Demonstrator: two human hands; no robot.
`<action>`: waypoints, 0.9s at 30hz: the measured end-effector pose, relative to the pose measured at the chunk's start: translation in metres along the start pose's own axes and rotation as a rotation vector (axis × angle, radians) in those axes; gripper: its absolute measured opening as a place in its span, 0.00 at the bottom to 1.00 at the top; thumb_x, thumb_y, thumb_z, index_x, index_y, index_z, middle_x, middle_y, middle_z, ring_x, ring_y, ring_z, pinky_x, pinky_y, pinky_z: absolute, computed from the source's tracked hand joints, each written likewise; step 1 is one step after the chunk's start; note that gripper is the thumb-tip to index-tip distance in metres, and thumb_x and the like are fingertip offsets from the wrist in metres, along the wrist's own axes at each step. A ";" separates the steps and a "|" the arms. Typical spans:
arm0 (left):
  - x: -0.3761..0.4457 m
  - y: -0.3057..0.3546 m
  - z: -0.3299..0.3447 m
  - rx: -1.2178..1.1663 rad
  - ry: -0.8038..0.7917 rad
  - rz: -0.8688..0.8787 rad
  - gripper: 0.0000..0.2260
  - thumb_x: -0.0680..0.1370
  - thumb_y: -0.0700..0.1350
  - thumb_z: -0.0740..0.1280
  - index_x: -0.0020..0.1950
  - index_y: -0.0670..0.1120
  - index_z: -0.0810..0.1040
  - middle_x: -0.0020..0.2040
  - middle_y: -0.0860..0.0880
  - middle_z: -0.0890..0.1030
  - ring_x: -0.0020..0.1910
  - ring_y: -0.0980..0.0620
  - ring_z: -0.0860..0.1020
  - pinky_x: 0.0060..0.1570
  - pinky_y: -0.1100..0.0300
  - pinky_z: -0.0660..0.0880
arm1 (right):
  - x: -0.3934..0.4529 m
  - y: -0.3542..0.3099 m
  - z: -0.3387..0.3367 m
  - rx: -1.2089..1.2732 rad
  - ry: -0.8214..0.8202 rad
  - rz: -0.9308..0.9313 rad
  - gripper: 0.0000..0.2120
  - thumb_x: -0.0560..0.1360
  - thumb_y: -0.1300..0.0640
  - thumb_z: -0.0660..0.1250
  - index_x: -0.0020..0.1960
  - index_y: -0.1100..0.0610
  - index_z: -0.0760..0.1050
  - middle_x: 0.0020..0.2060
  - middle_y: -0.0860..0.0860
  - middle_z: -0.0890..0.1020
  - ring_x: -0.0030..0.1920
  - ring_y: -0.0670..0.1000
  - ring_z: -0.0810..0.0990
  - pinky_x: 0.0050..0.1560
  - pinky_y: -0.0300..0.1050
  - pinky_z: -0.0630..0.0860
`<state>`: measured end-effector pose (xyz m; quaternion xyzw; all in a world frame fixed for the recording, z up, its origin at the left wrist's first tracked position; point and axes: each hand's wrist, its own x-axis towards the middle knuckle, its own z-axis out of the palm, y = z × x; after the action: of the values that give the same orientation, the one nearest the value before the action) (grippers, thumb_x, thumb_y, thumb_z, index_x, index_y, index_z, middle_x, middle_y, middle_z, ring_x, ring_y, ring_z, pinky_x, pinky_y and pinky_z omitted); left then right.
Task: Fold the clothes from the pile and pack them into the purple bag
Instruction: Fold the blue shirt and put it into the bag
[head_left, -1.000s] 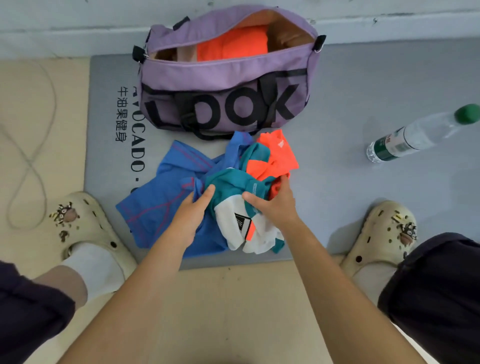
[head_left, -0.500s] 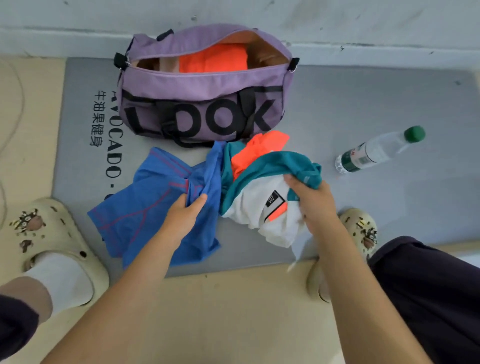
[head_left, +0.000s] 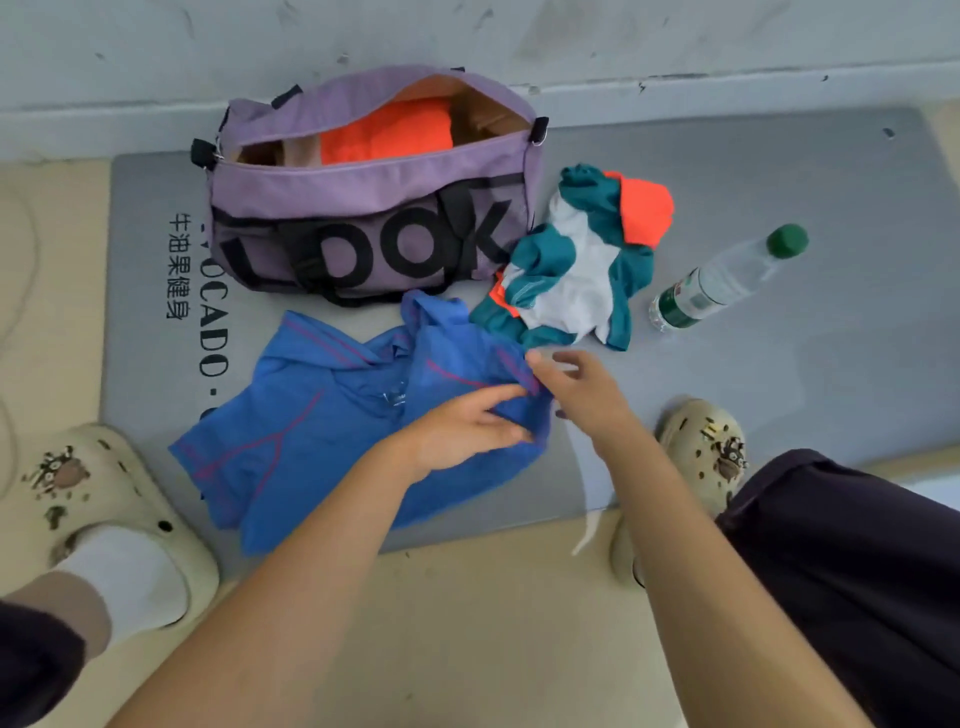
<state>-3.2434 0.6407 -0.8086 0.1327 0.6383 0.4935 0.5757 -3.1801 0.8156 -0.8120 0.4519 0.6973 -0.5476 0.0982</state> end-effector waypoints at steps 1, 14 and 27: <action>0.002 -0.001 -0.001 0.023 -0.058 -0.019 0.19 0.80 0.43 0.67 0.68 0.60 0.71 0.55 0.53 0.84 0.54 0.62 0.80 0.48 0.69 0.76 | 0.002 0.013 0.005 -0.051 -0.019 0.038 0.27 0.73 0.43 0.71 0.65 0.58 0.72 0.53 0.53 0.79 0.50 0.49 0.78 0.50 0.43 0.73; -0.020 -0.112 -0.053 0.819 0.612 -0.270 0.25 0.78 0.59 0.64 0.74 0.60 0.64 0.80 0.53 0.51 0.78 0.50 0.47 0.70 0.40 0.57 | 0.007 0.087 0.012 -0.272 0.185 0.227 0.19 0.80 0.53 0.61 0.40 0.66 0.79 0.36 0.64 0.81 0.40 0.61 0.80 0.41 0.47 0.74; -0.032 -0.123 -0.069 0.990 0.699 -0.246 0.34 0.77 0.60 0.66 0.79 0.58 0.53 0.81 0.49 0.44 0.79 0.42 0.44 0.70 0.39 0.58 | 0.002 0.045 0.088 -0.859 0.003 -0.578 0.34 0.72 0.43 0.71 0.73 0.53 0.65 0.73 0.55 0.65 0.73 0.59 0.62 0.66 0.57 0.64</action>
<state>-3.2446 0.5255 -0.8963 0.1399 0.9531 0.0831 0.2553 -3.1797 0.7412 -0.8779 0.1607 0.9557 -0.2162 0.1186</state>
